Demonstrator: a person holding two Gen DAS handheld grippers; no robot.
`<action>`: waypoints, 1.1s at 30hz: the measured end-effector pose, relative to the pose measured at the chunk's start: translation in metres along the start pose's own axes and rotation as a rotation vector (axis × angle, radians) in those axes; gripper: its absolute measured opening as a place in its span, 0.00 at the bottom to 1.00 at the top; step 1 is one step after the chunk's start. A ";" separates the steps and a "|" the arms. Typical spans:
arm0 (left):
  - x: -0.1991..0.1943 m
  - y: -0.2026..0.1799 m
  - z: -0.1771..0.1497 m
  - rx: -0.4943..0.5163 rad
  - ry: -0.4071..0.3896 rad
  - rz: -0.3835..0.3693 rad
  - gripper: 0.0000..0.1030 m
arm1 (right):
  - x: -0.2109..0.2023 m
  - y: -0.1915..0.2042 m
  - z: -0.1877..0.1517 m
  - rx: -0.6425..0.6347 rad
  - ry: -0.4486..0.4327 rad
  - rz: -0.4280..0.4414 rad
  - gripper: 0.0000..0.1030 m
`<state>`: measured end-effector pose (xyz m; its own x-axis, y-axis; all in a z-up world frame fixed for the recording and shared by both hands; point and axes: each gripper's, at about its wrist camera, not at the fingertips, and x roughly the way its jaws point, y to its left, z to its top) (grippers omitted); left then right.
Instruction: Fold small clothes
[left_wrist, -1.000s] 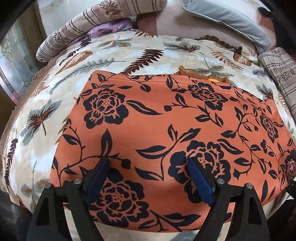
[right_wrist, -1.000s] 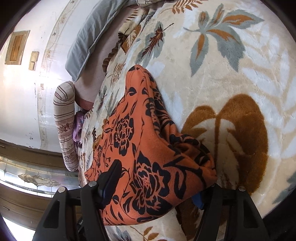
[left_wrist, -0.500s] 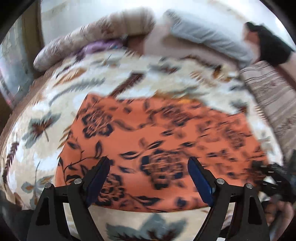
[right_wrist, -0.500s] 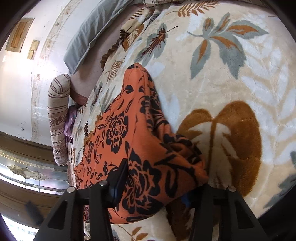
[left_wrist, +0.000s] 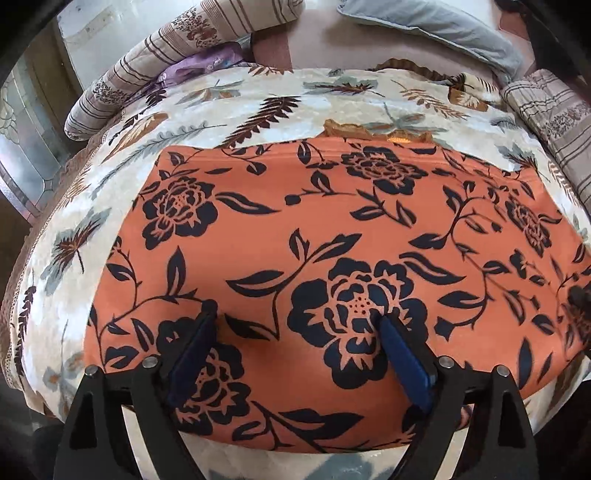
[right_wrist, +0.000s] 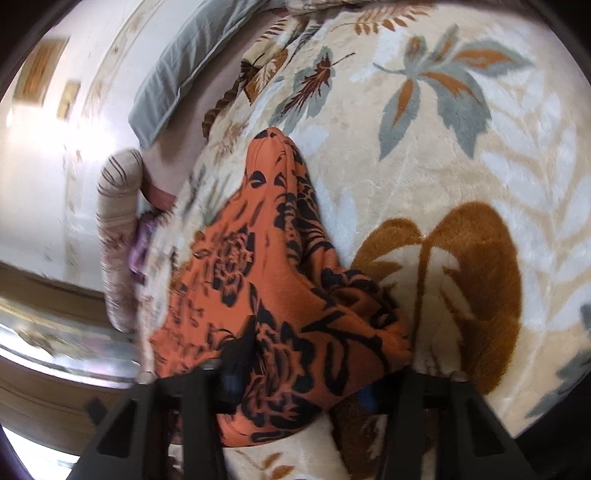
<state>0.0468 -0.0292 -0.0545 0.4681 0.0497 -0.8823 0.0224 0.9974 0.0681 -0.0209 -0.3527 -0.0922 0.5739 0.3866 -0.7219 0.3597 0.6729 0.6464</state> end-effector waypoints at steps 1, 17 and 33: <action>-0.004 0.000 0.002 -0.001 -0.009 -0.006 0.88 | -0.001 0.001 0.000 -0.002 -0.004 -0.005 0.32; 0.006 0.003 -0.001 -0.019 -0.007 -0.029 0.91 | -0.011 -0.004 -0.002 0.053 -0.020 -0.011 0.33; 0.002 0.005 0.001 -0.022 -0.003 -0.035 0.91 | -0.007 0.013 -0.003 -0.029 -0.019 -0.040 0.24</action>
<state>0.0486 -0.0238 -0.0553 0.4698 0.0145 -0.8827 0.0195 0.9995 0.0268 -0.0227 -0.3448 -0.0798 0.5734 0.3471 -0.7421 0.3612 0.7059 0.6093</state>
